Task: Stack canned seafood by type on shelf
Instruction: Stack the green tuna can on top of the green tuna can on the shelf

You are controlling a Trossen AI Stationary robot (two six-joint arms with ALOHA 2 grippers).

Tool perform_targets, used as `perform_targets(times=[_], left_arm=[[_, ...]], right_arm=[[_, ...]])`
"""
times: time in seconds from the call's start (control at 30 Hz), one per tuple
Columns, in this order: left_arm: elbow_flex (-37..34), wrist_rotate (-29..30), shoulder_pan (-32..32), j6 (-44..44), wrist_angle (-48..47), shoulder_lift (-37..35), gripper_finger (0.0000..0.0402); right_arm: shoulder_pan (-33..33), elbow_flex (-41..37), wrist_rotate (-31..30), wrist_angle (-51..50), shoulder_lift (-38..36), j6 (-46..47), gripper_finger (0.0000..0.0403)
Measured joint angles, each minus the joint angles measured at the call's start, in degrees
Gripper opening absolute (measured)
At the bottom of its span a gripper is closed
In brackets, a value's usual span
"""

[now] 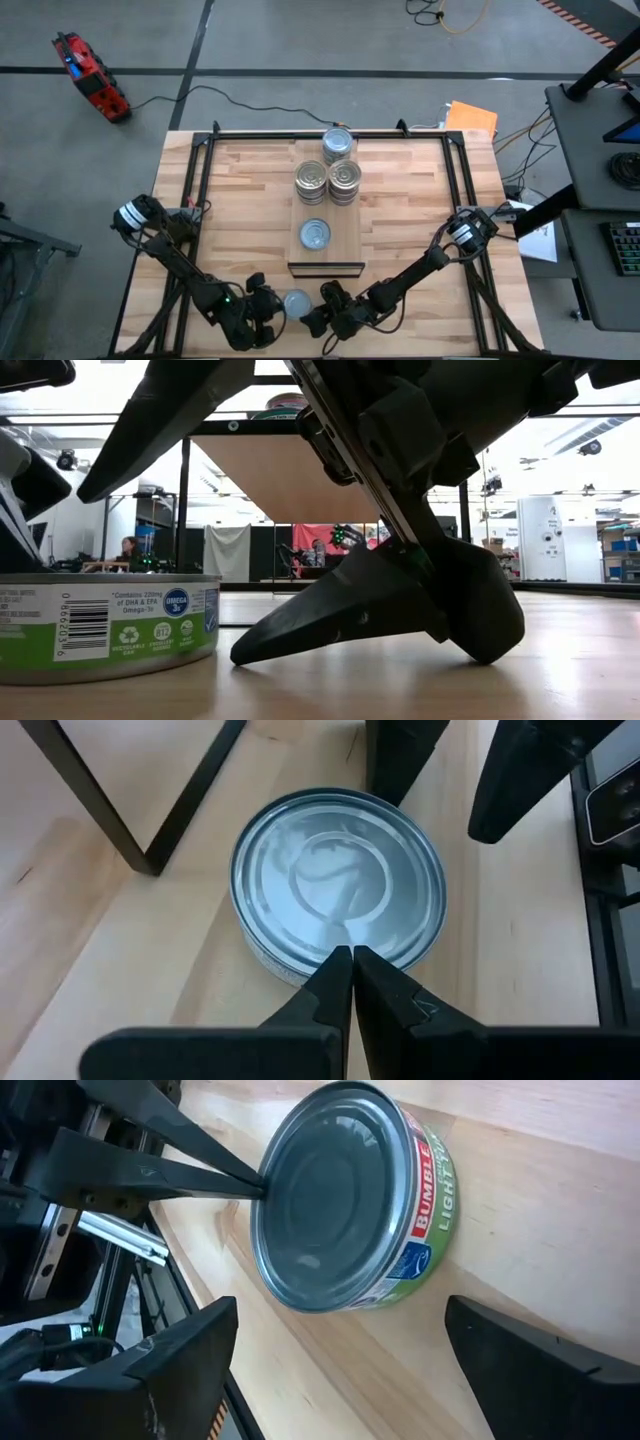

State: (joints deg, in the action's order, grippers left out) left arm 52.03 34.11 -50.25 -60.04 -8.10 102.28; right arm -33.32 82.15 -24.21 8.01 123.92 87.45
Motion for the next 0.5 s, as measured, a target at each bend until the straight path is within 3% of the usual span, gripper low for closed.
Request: perform_targets(times=[0.5], left_arm=[[0.5, 0.0, -0.9, -3.5, 5.6, 3.1, 0.0]], right_arm=[[0.0, 0.0, -0.2, -0.2, 0.0, 0.1, 0.0354]])
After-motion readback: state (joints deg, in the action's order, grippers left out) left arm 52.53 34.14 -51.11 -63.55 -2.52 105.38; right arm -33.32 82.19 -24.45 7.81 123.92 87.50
